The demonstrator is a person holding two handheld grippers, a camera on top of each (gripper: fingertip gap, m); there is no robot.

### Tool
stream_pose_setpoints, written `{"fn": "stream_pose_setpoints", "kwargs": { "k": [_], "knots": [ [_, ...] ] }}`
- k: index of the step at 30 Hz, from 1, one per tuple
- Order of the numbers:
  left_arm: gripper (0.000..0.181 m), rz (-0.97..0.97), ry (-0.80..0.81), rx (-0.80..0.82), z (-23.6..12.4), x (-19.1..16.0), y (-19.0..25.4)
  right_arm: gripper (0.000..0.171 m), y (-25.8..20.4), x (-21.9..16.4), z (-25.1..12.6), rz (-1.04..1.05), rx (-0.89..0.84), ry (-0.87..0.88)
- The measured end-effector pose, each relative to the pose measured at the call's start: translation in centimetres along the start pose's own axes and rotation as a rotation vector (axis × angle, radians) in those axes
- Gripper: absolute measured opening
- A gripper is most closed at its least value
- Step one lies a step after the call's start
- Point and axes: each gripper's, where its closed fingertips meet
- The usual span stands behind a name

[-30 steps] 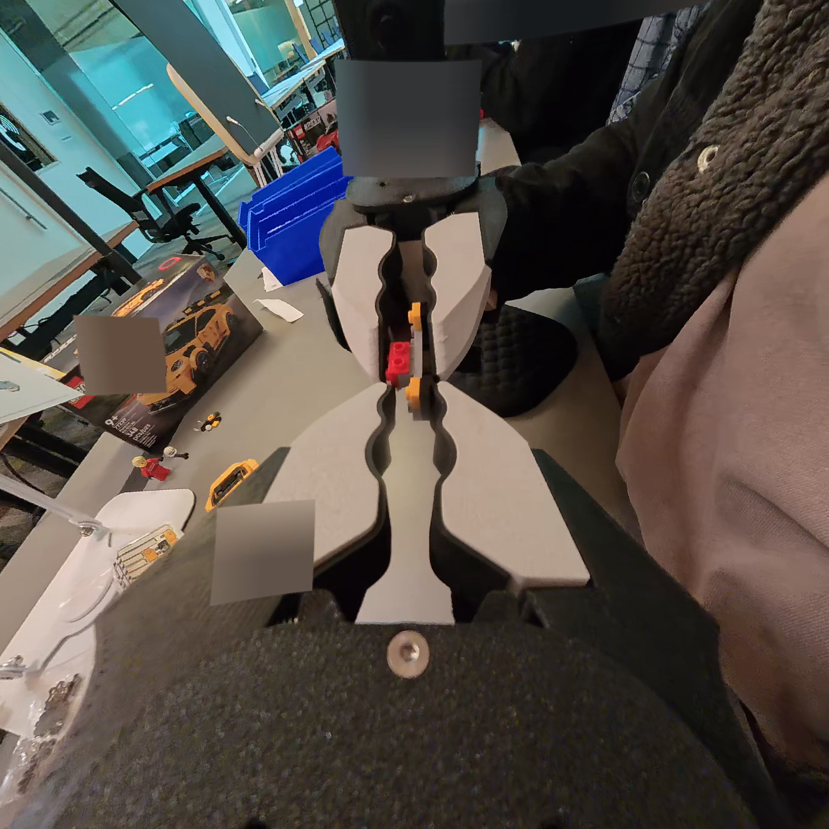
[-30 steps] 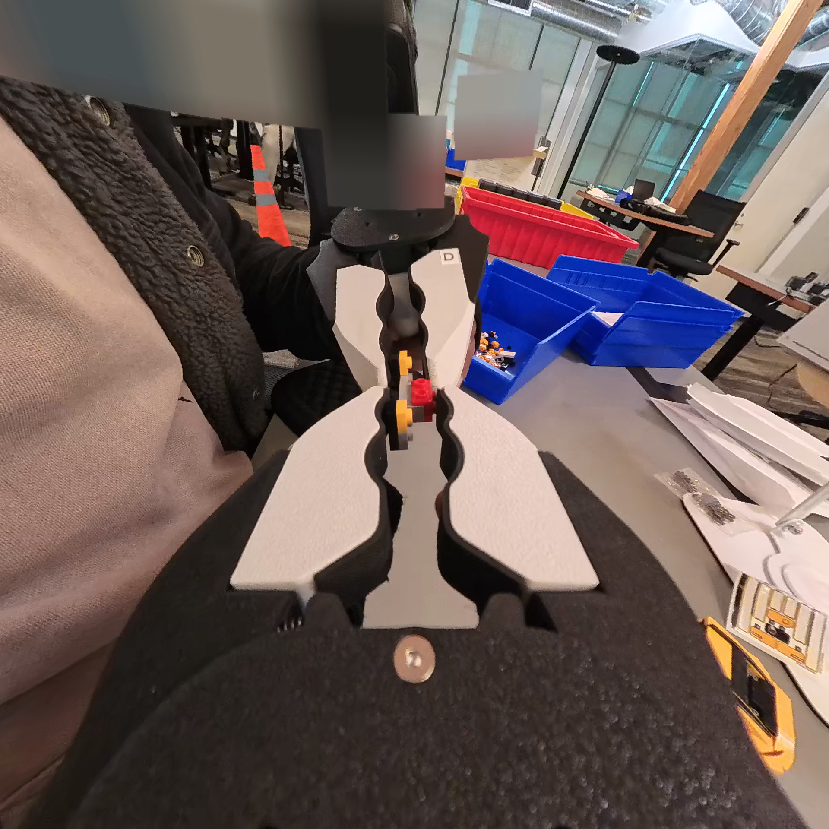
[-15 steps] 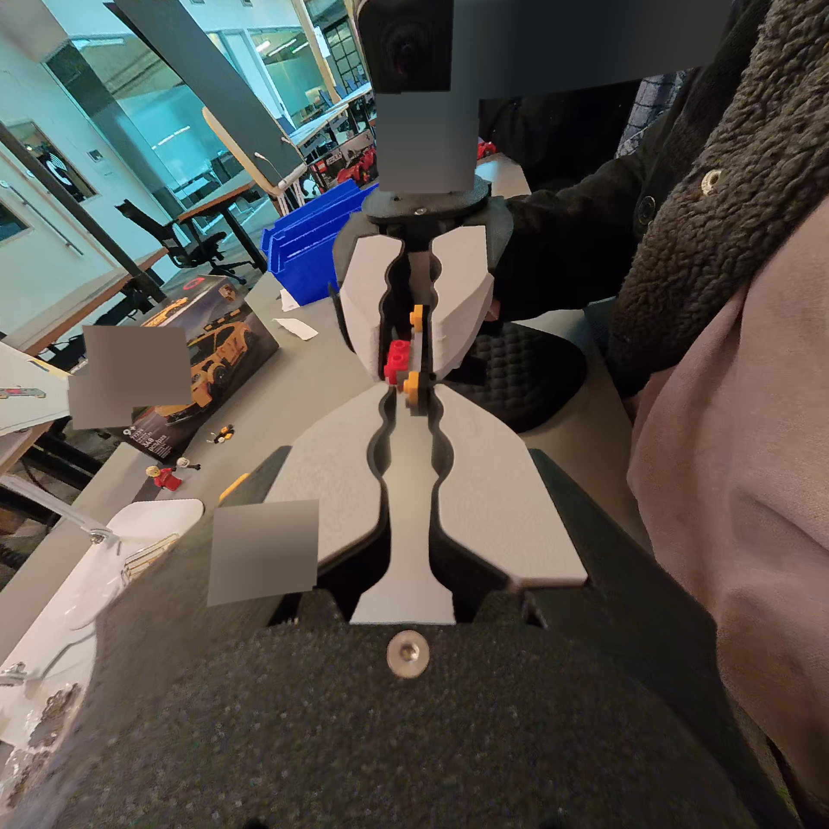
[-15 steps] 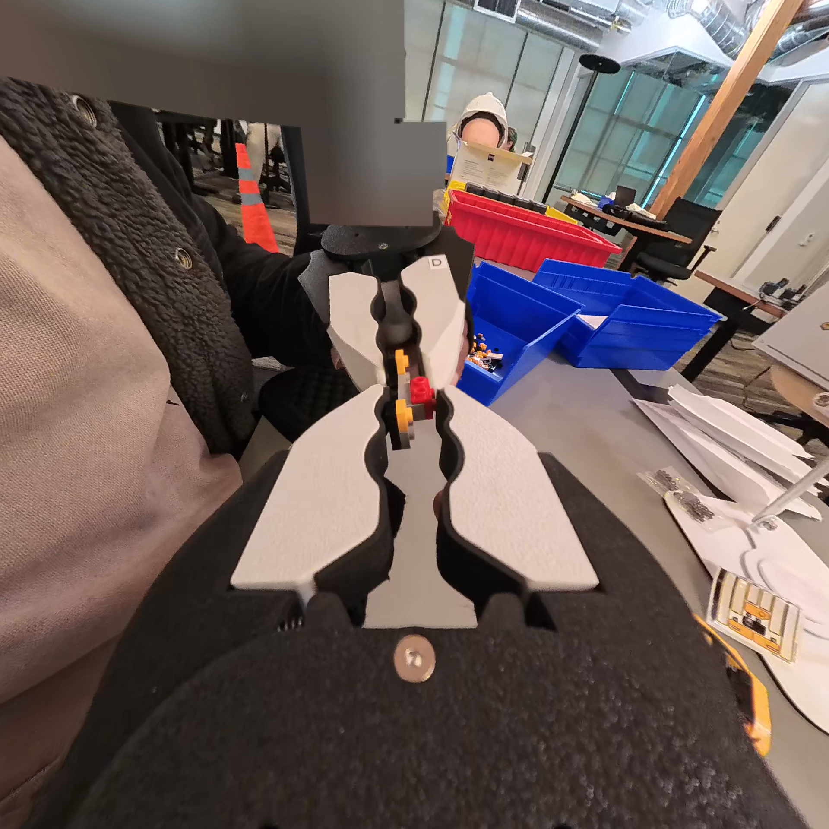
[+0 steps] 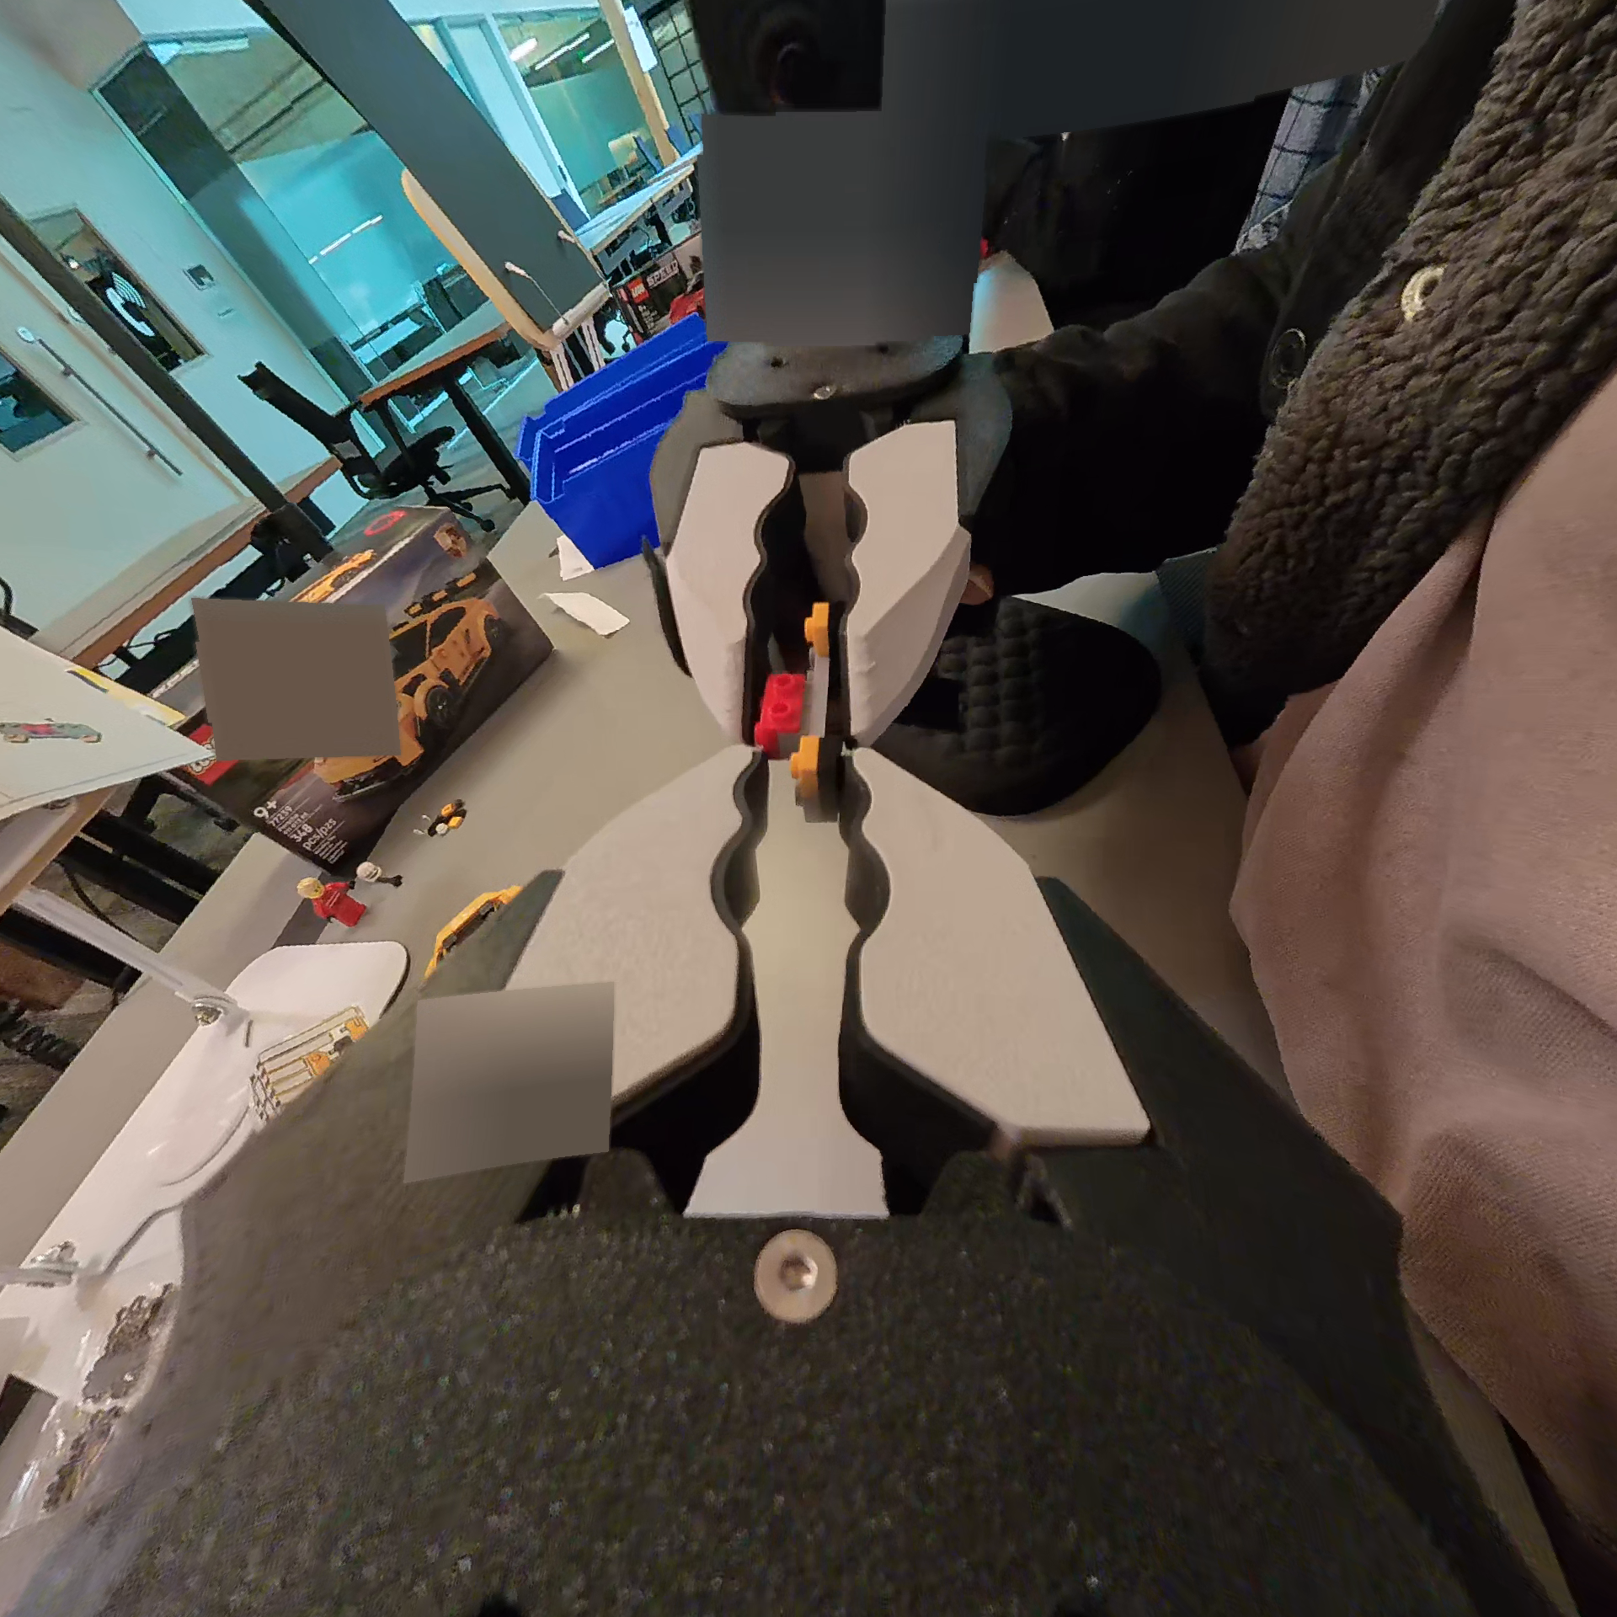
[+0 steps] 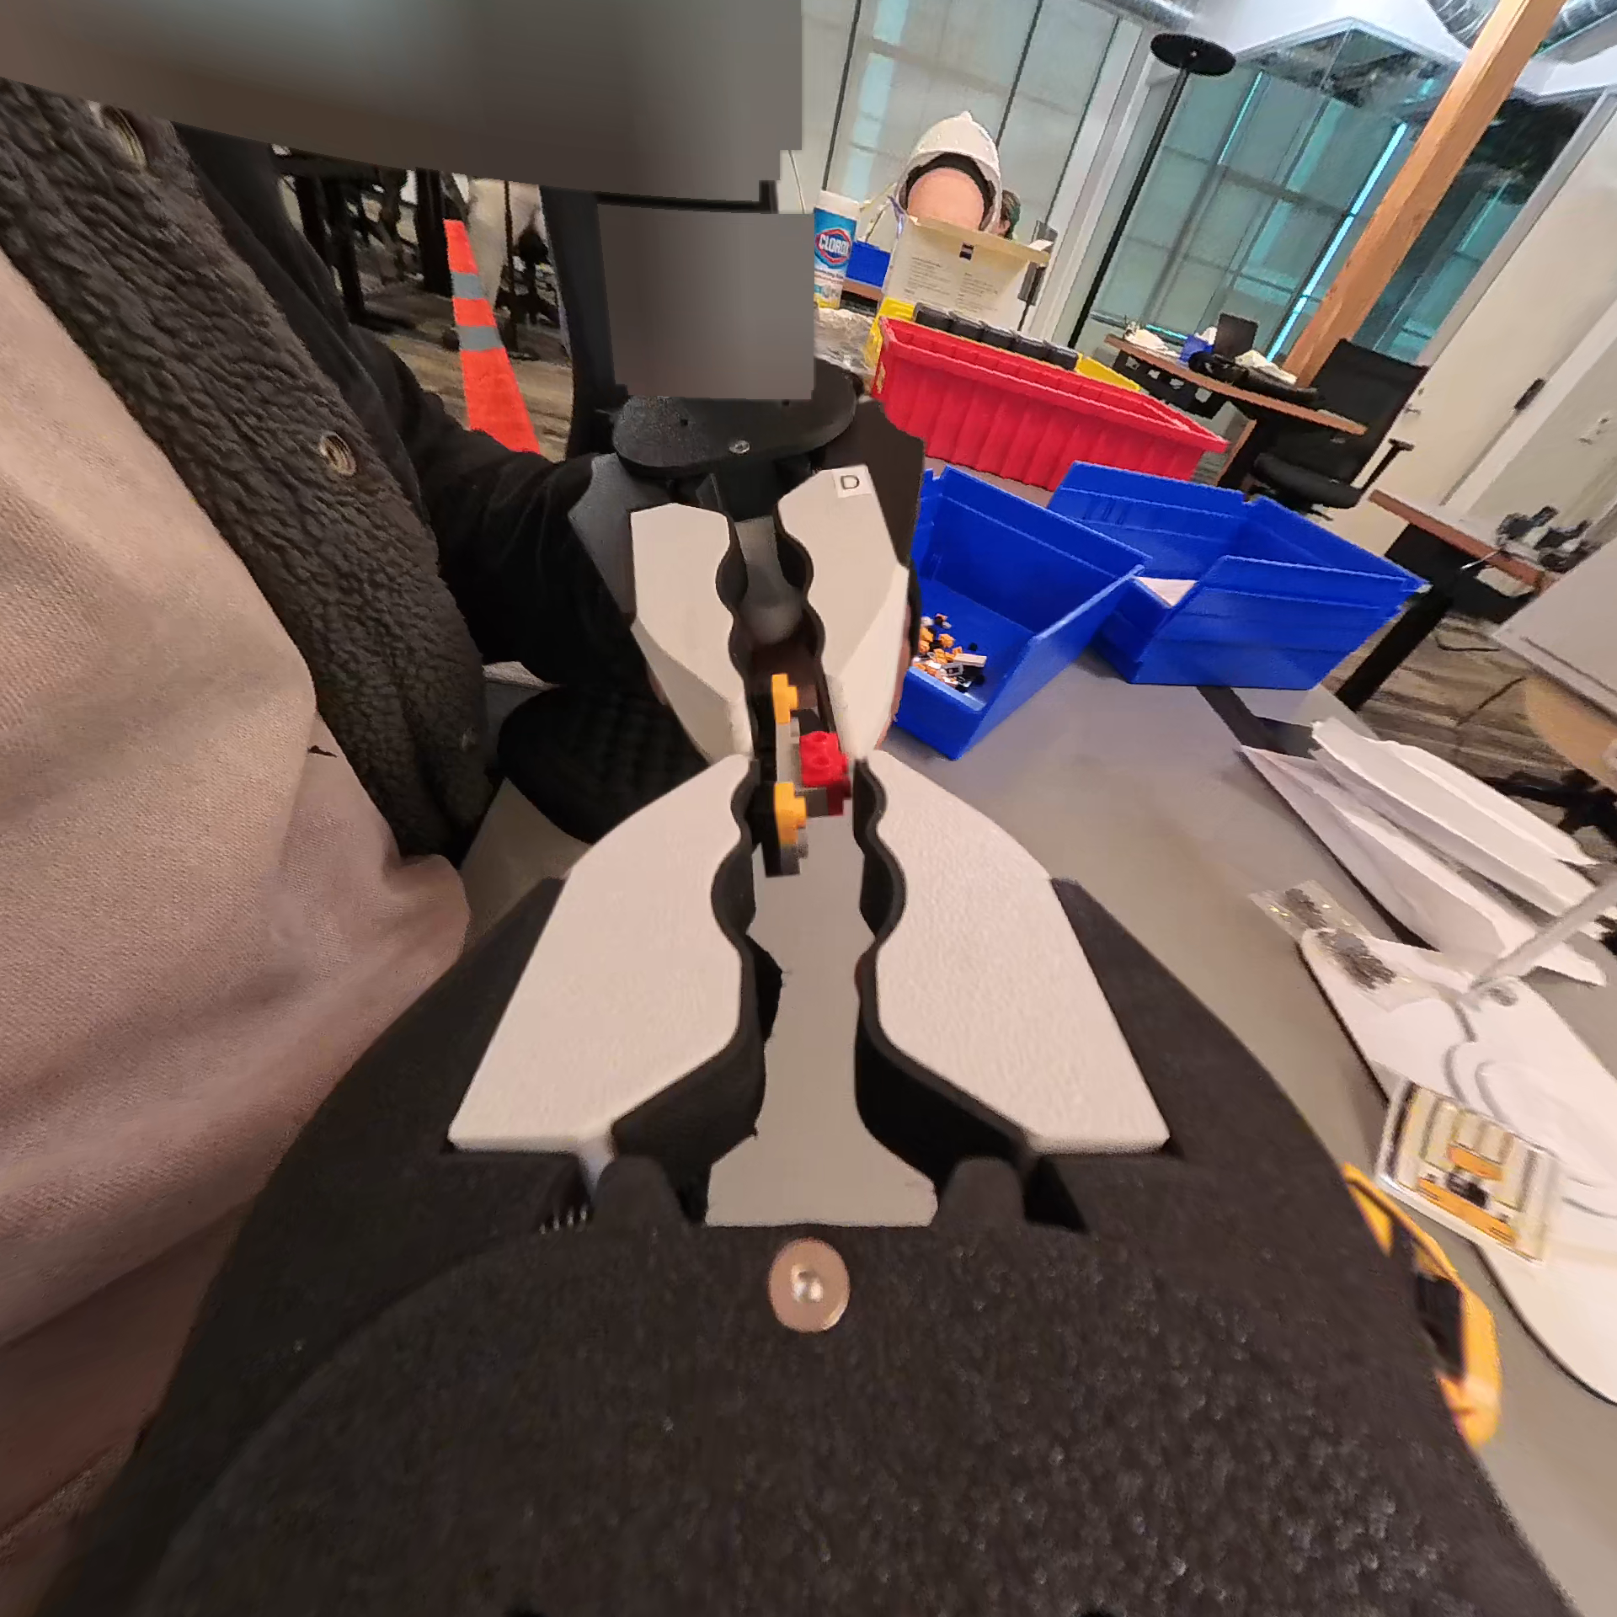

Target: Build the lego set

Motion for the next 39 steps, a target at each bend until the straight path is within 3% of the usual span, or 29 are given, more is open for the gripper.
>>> {"fn": "stream_pose_setpoints", "kwargs": {
  "k": [7,19,27,30,34,39],
  "knots": [
    [0.015,0.005,-0.028,-0.018,-0.2,0.0,0.0,0.018,-0.1,0.0,-0.1,-0.088,-0.019,-0.032],
    [0.015,0.041,-0.146,-0.028,0.4,-0.3,0.1,0.018,-0.2,-0.6,-0.4,0.003,-0.014,0.072],
    [0.025,-0.371,-0.081,-0.154,0.7,-1.5,-0.5,0.018,1.2,-1.1,-1.1,-0.121,-0.133,-0.032],
    [0.023,-0.547,-0.039,-0.173,1.0,-1.3,-1.0,0.018,1.9,-1.9,-1.2,-0.205,-0.200,-0.121],
    [0.022,-0.645,-0.081,-0.158,2.0,-2.5,-1.4,0.018,2.6,-2.9,-1.0,-0.330,-0.290,-0.224],
    [0.019,-0.868,-0.092,-0.269,2.5,-2.8,-1.0,0.017,2.3,-3.5,-1.1,-0.439,-0.333,-0.280]
  ]
}}
Point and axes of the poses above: each gripper's, where its closed fingertips meet, z out along the fingers, x out of its top, y = z × x across the jaws, and after that the axes turned 8 degrees about x, right-handed
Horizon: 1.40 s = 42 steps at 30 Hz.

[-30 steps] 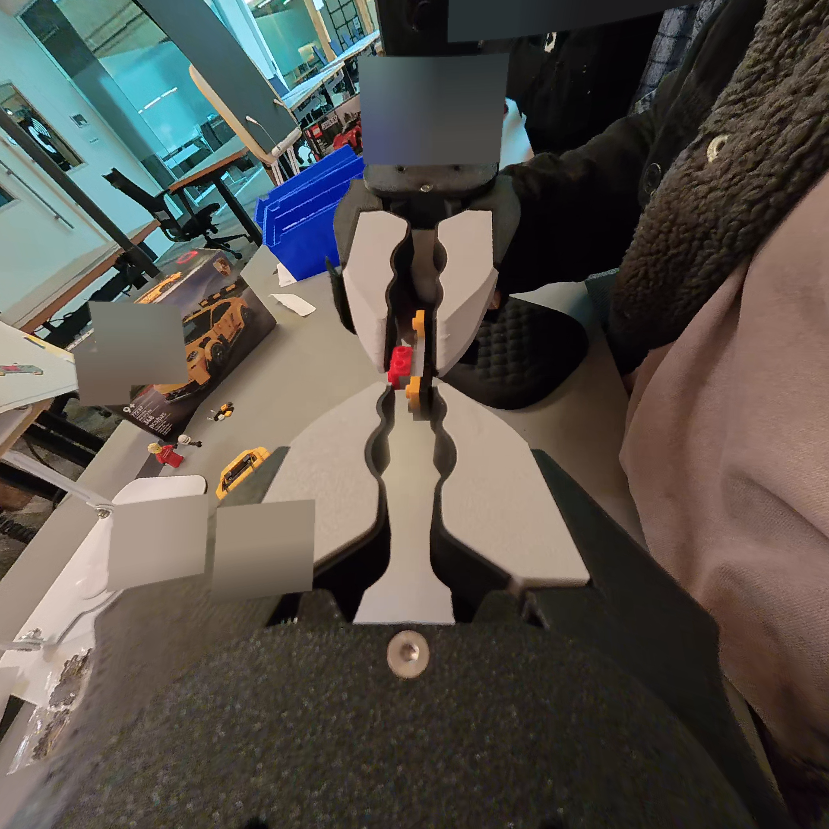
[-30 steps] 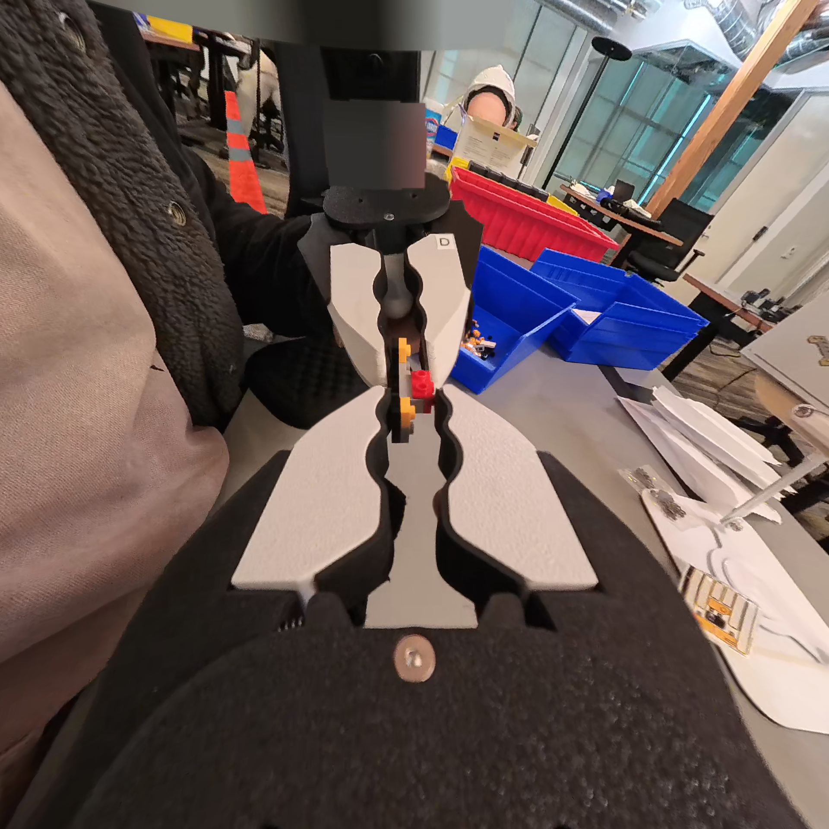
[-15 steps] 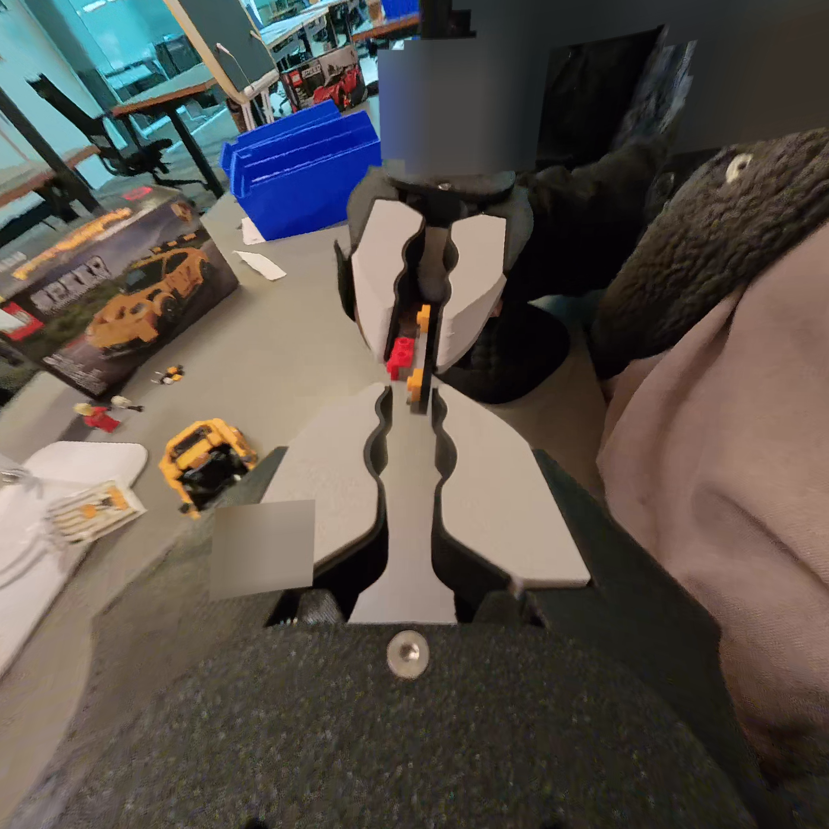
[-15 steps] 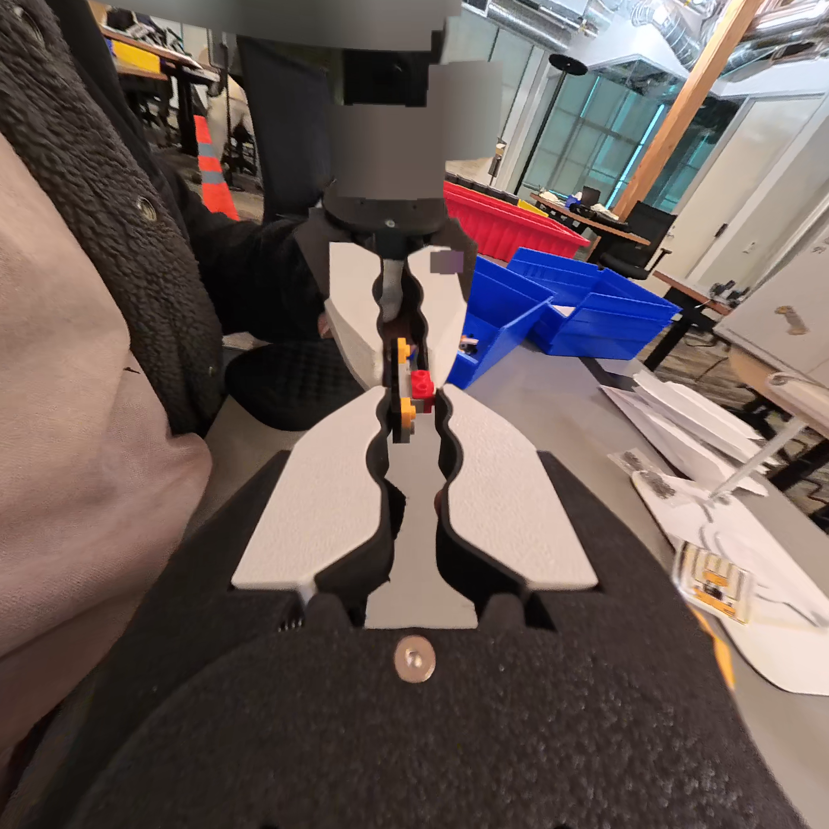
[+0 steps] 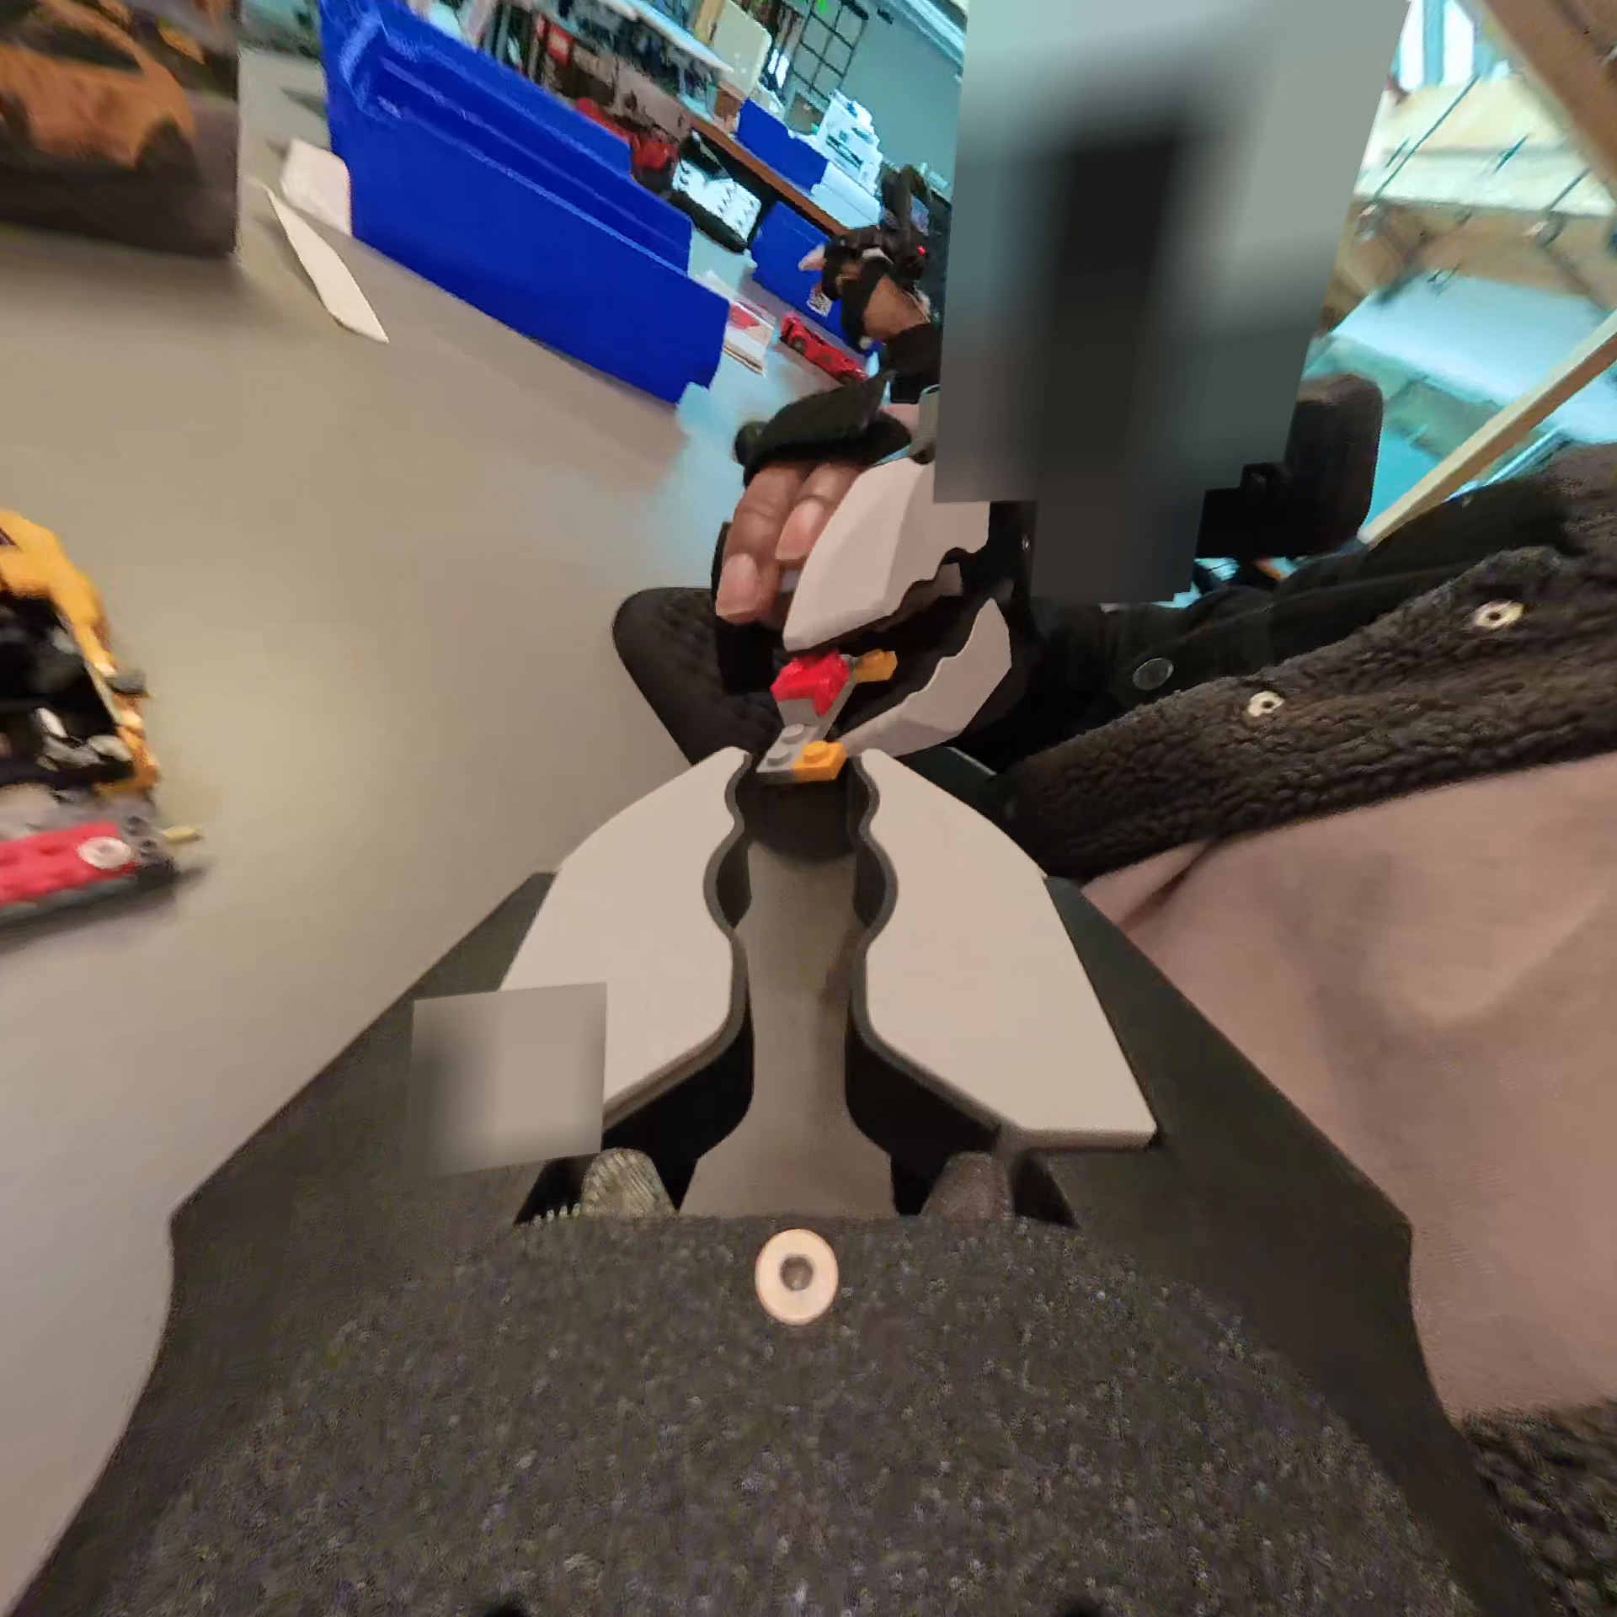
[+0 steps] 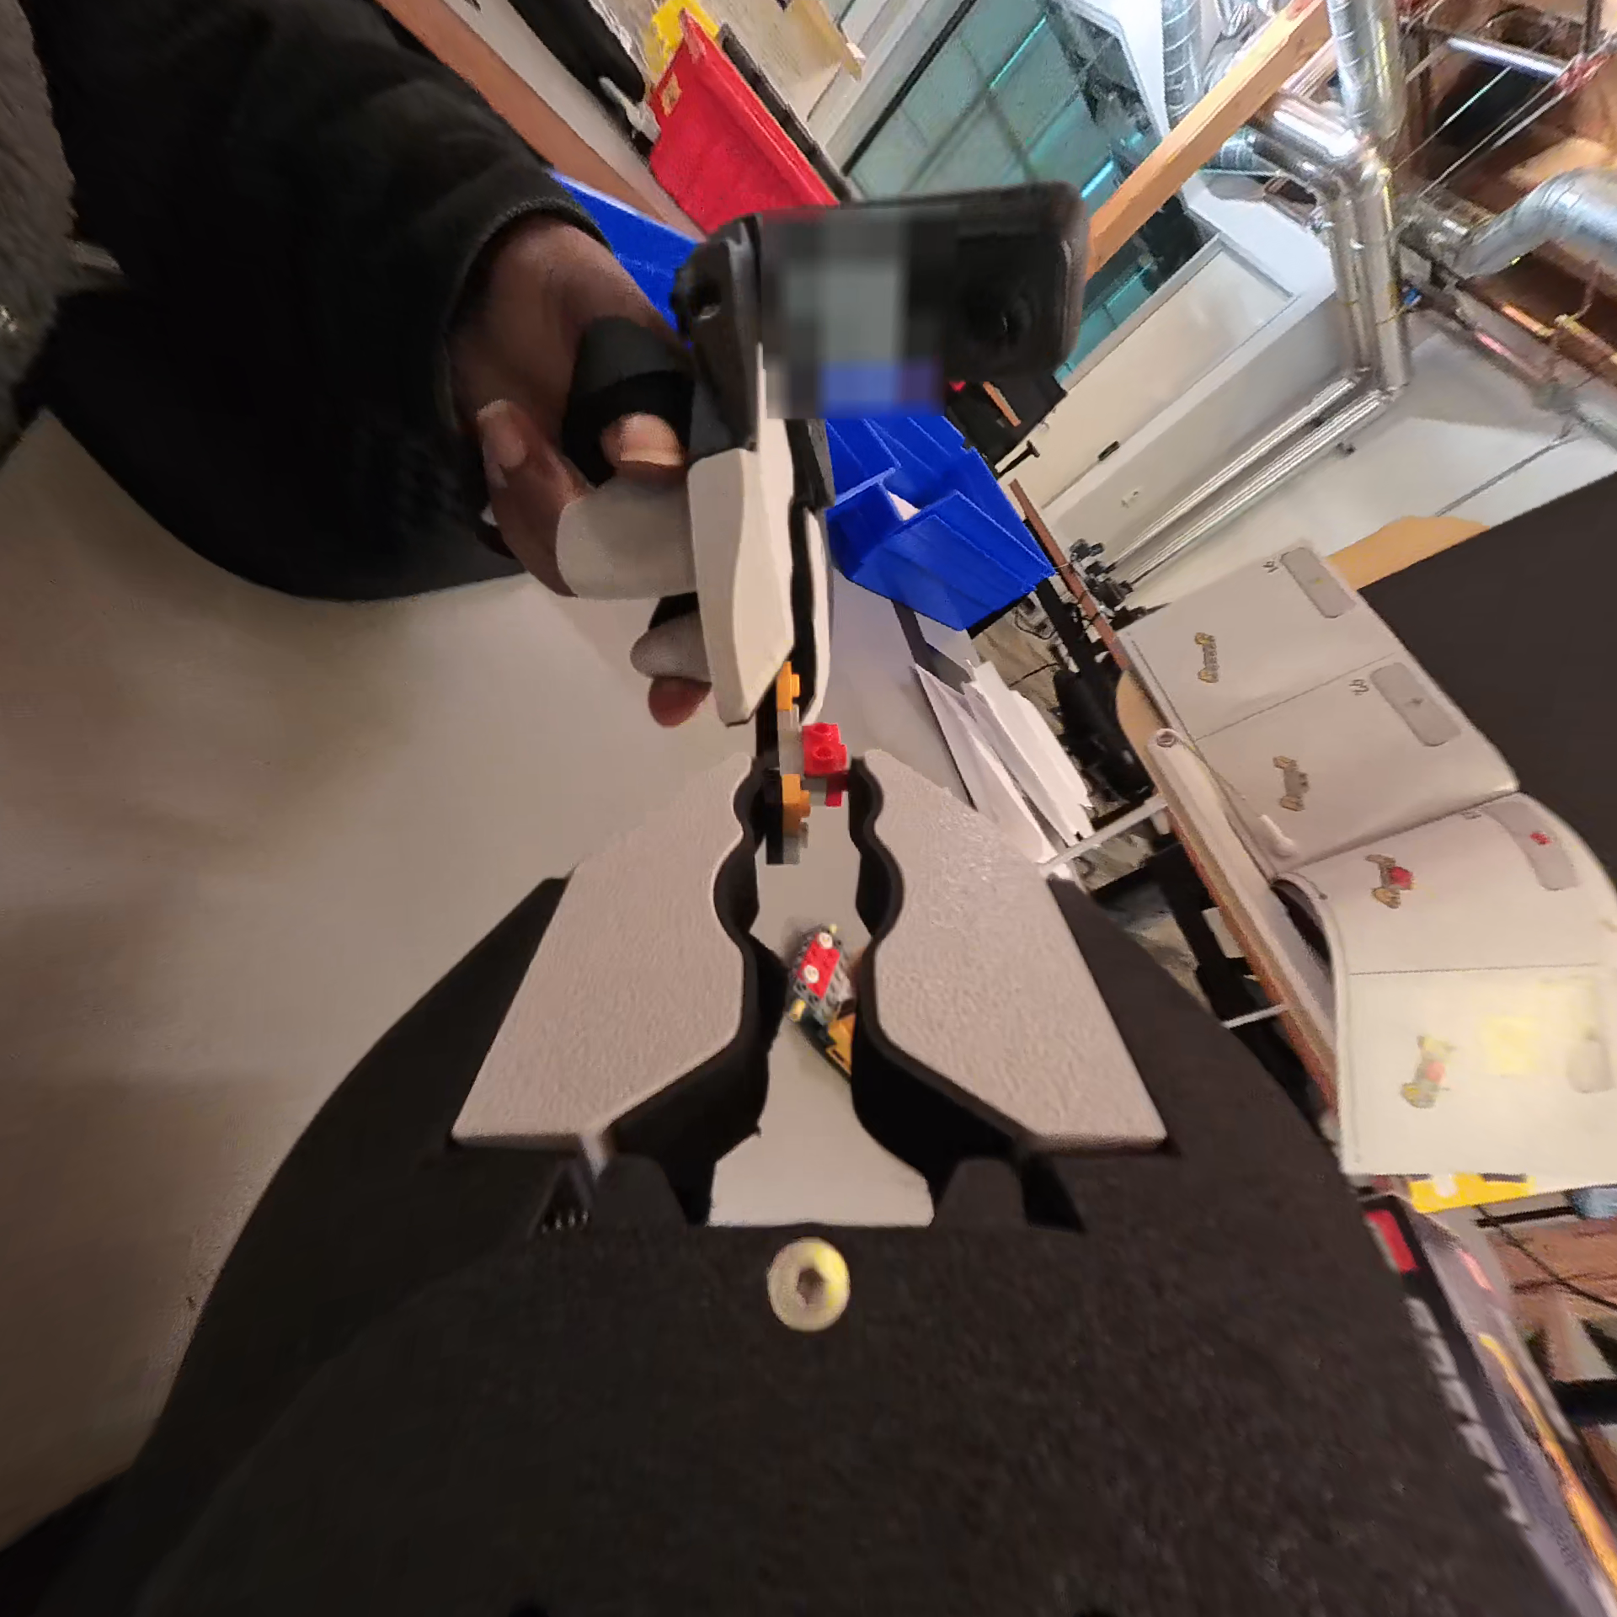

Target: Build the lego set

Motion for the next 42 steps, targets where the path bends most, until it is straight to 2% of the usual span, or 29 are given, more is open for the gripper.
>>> {"fn": "stream_pose_setpoints", "kwargs": {
  "k": [4,7,12,17,21,24,27,28,30,35,42],
  "knots": [
    [0.018,-0.034,-0.036,-0.031,0.4,-0.7,0.1,0.017,-0.6,-0.2,-0.2,-0.085,0.000,-0.028],
    [0.017,0.011,-0.035,-0.018,0.7,-0.8,0.1,0.018,-0.8,-0.4,-0.3,-0.132,-0.006,-0.046],
    [0.017,0.120,0.035,-0.021,0.6,-0.3,-0.2,0.018,-0.4,-0.3,-0.2,-0.063,-0.019,-0.040],
    [0.017,0.298,0.046,0.043,0.3,-0.3,-0.9,0.027,-0.9,-0.8,0.1,0.194,0.085,-0.002],
    [0.018,0.461,0.022,0.111,-0.1,-0.8,-1.7,0.031,-1.3,-0.6,-0.1,0.523,0.286,0.039],
    [0.018,0.576,0.004,0.158,-0.2,-1.0,-2.3,0.031,-1.6,-0.6,0.1,0.676,0.437,-0.029],
    [0.018,0.664,-0.025,0.179,0.2,-1.3,-2.7,0.031,-2.1,-1.7,1.3,0.704,0.511,-0.163],
    [0.018,0.687,-0.039,0.185,0.3,-1.5,-2.9,0.030,-2.2,-2.1,1.7,0.688,0.509,-0.194],
    [0.018,0.724,-0.058,0.205,0.5,-1.9,-3.5,0.012,-2.3,-2.7,2.4,0.685,0.505,-0.239],
    [0.018,0.665,-0.068,0.225,0.6,-3.0,-5.3,0.012,-2.8,-4.5,3.4,0.804,0.478,-0.317],
    [0.016,0.640,-0.158,0.382,0.3,-4.0,-9.0,0.011,-2.9,-8.9,4.5,1.021,0.320,-0.504]
  ]
}}
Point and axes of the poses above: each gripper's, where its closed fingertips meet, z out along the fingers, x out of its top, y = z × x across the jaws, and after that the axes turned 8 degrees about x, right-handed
